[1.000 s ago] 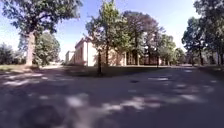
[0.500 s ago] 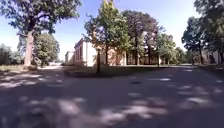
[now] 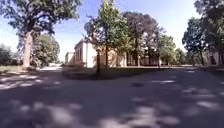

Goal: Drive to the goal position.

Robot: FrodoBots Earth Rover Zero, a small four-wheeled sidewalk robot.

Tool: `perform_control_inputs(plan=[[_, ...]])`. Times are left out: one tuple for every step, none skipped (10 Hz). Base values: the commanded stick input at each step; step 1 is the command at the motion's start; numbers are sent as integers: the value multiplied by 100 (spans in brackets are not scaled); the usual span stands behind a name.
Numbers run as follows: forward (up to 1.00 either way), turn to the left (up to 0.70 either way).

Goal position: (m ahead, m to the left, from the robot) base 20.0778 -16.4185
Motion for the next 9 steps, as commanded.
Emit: perform_control_inputs(plan=[[45, 0], [45, 0], [45, 0], [45, -14], [45, -27], [45, -27], [45, -27], [45, -27], [45, -27]])
